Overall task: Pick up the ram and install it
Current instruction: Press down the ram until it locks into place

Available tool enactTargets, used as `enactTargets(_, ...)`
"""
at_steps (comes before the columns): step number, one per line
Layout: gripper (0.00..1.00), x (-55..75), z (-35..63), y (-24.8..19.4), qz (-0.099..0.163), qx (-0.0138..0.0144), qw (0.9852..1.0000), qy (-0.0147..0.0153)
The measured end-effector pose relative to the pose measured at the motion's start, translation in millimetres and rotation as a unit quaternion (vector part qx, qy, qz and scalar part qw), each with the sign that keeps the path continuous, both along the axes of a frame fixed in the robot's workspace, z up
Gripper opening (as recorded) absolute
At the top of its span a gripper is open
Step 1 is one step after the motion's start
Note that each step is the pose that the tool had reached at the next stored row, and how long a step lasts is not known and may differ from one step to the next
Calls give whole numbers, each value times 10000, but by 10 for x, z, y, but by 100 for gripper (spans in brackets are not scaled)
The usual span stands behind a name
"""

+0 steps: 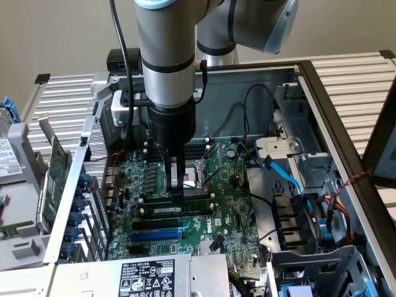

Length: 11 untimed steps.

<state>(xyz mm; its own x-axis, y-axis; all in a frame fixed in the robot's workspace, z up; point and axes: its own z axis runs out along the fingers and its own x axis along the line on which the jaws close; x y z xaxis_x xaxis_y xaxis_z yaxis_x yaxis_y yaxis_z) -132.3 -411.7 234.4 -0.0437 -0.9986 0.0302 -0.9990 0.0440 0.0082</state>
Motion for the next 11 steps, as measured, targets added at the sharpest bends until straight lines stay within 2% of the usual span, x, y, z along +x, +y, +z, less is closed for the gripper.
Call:
enactTargets(5, 11, 0, 118, 0, 0, 7, 10000, 0)
enactTargets(11, 11, 0, 124, -1, 1, 10, 10000, 3)
